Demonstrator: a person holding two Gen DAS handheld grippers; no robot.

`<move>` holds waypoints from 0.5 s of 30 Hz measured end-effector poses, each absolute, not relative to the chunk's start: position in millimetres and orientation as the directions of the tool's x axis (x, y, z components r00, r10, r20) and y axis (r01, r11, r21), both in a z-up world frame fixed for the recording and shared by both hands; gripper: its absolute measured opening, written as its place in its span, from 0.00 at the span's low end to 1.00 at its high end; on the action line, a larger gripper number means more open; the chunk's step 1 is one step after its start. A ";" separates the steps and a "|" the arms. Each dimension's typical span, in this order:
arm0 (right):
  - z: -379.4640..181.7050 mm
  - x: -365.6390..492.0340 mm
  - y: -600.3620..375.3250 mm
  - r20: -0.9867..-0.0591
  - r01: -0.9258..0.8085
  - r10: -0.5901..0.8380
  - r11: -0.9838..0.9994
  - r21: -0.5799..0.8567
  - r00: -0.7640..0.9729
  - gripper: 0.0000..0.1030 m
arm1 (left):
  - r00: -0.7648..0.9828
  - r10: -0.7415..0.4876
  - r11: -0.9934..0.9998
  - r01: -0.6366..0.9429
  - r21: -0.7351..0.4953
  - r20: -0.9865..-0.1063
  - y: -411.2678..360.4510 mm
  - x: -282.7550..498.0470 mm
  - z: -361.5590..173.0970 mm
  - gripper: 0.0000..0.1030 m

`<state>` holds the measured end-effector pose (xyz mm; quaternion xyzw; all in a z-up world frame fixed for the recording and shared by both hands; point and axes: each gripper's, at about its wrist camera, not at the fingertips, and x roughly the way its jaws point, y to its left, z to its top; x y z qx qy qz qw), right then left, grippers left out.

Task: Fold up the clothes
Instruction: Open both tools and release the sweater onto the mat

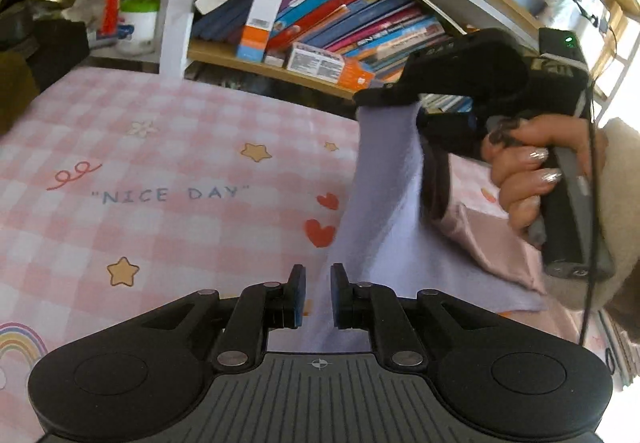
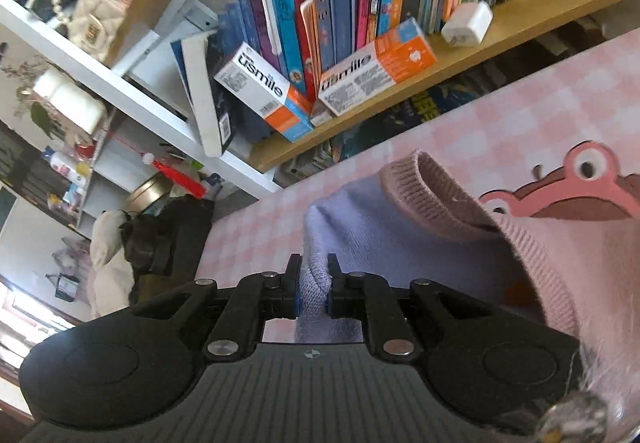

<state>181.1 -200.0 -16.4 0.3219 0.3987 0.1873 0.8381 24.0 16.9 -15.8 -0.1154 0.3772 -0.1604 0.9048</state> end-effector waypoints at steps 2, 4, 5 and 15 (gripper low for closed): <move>-23.5 186.6 -190.6 -0.557 -0.060 0.572 0.728 0.683 0.602 0.10 | 0.670 -0.377 0.921 0.202 -0.332 -0.639 21.9 25.8 -15.3 0.12; -28.4 191.0 -182.2 -0.572 -0.059 0.568 0.738 0.672 0.592 0.10 | 0.669 -0.365 0.926 0.188 -0.327 -0.648 25.7 28.8 -17.1 0.12; -29.8 191.1 -180.6 -0.582 -0.058 0.566 0.744 0.666 0.584 0.13 | 0.667 -0.357 0.929 0.179 -0.324 -0.654 27.7 30.1 -18.3 0.12; -23.9 131.9 -215.2 -0.619 -0.098 0.537 0.795 0.599 0.573 0.60 | 0.701 -0.306 0.950 0.180 -0.254 -0.645 27.3 17.4 -4.2 0.25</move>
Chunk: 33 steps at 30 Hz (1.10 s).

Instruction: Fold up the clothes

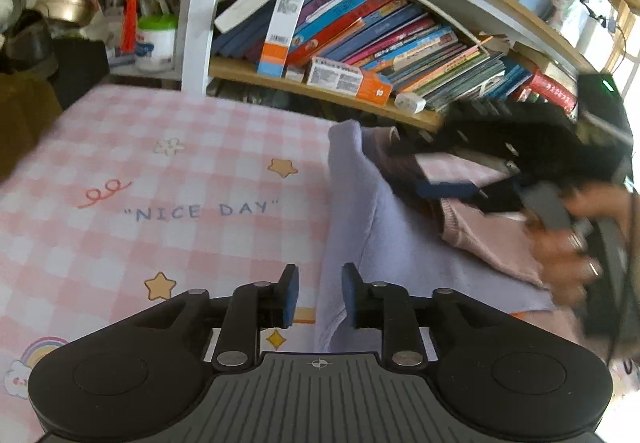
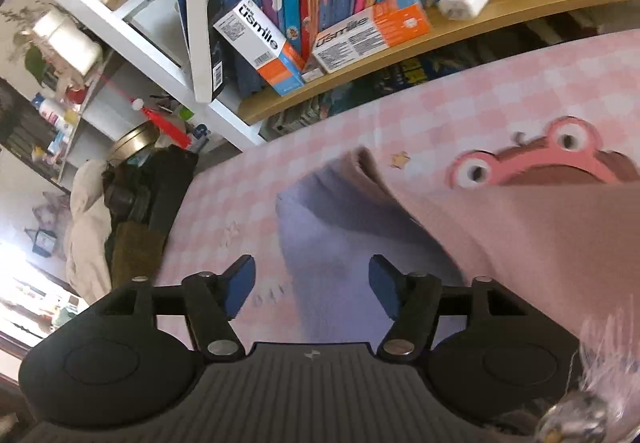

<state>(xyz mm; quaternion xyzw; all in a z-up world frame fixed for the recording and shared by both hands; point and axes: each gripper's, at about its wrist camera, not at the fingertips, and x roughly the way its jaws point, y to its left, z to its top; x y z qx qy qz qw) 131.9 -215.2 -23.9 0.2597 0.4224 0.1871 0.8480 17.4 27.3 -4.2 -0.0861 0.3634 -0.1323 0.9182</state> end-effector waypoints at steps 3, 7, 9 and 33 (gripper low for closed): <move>-27.0 99.0 -243.0 -0.629 -0.084 0.503 0.815 0.573 0.592 0.60 | 0.716 -0.295 0.953 0.176 -0.245 -0.633 22.3 12.5 -0.7 0.25; -32.6 50.9 -277.7 -0.687 -0.066 0.375 0.900 0.431 0.623 0.60 | 0.727 -0.297 0.953 0.181 -0.244 -0.619 11.3 3.6 0.7 0.25; -36.1 23.6 -286.9 -0.711 -0.100 0.289 0.950 0.295 0.641 0.60 | 0.723 -0.303 0.951 0.189 -0.245 -0.621 2.7 -0.5 -1.2 0.25; -70.0 -91.2 -404.6 -0.774 0.185 -0.086 0.982 0.042 0.628 0.40 | 0.689 -0.144 0.989 0.089 -0.114 -0.710 -30.0 -22.5 -18.3 0.50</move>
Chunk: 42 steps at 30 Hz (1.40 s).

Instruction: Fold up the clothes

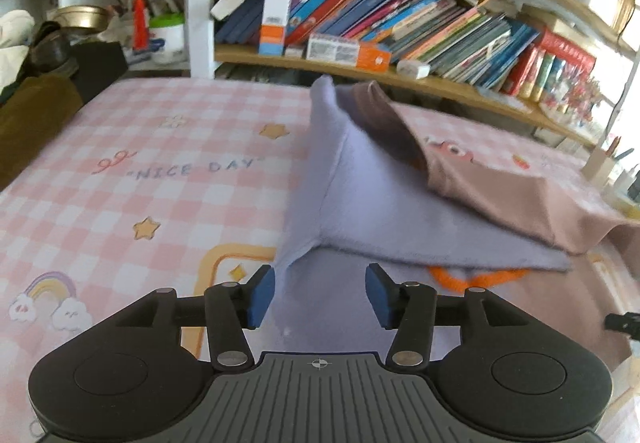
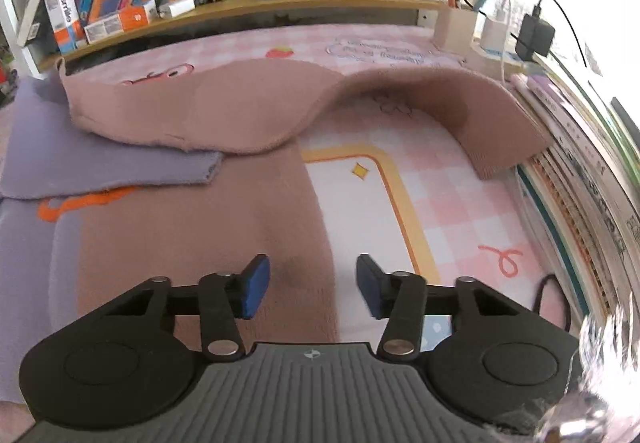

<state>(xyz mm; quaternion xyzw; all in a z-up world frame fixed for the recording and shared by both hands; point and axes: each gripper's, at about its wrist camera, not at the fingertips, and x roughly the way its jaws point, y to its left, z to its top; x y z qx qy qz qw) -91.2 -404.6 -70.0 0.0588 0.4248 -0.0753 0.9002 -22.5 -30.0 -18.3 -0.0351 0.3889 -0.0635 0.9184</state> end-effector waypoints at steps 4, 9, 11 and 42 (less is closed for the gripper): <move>-71.2 -94.0 -405.7 -0.771 0.186 -0.085 0.982 0.044 0.631 0.39 | 0.668 -0.110 0.994 0.063 -0.091 -0.736 -25.0 -22.4 -26.4 0.50; -70.9 -92.2 -402.9 -0.769 0.161 -0.060 0.985 0.057 0.637 0.28 | 0.655 -0.101 0.994 0.036 -0.102 -0.749 -19.4 -19.2 -32.4 0.50; -71.2 -92.0 -402.7 -0.767 0.154 -0.047 0.986 0.068 0.640 0.23 | 0.652 -0.103 0.994 0.034 -0.107 -0.751 -18.4 -18.3 -34.6 0.50; -67.0 -73.0 -338.0 -0.794 0.031 0.120 0.985 0.172 0.596 0.09 | 0.647 -0.074 0.995 0.102 -0.010 -0.759 6.9 39.0 -38.4 0.12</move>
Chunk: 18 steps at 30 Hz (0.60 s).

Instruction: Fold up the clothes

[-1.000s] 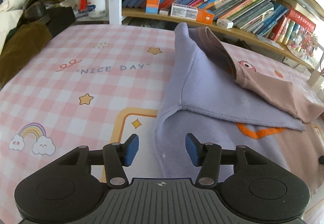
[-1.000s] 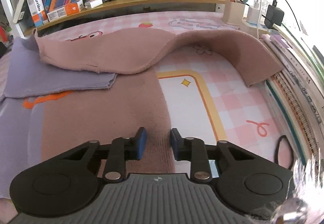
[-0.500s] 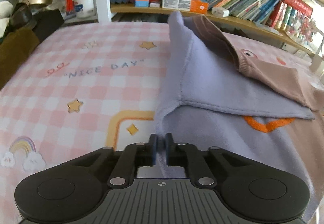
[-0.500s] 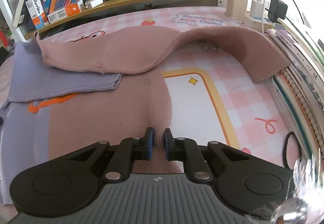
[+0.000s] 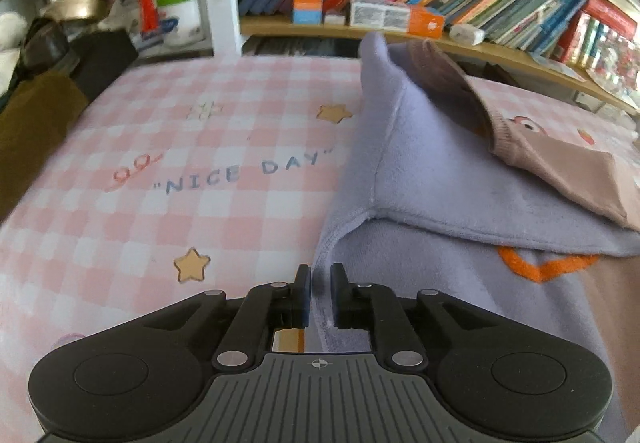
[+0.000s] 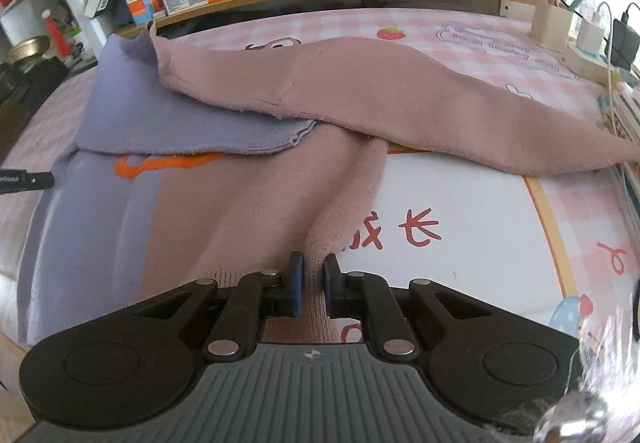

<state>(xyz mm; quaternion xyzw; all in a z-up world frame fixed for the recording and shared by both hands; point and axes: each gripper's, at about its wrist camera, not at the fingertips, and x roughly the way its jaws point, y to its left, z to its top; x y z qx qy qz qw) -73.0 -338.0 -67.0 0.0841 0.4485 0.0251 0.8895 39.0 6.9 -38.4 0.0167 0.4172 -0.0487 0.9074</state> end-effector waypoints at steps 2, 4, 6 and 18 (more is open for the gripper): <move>-66.9 -72.4 -339.3 -0.795 0.045 0.119 0.983 0.180 0.595 0.09 | 0.671 -0.100 0.990 0.144 -0.003 -0.734 -0.9 32.4 -28.0 0.15; -66.6 -72.1 -338.7 -0.795 0.057 0.111 0.982 0.180 0.596 0.09 | 0.696 -0.143 0.979 0.205 0.004 -0.704 -13.1 24.8 -17.4 0.17; -65.9 -72.9 -338.5 -0.797 0.072 0.103 0.981 0.180 0.595 0.09 | 0.689 -0.212 0.951 0.309 0.017 -0.693 -36.6 19.7 -12.7 0.17; -56.9 -89.3 -347.8 -0.787 0.122 0.070 0.976 0.182 0.613 0.09 | 0.567 -0.421 0.679 0.715 0.169 -0.707 -172.4 3.2 -32.4 0.18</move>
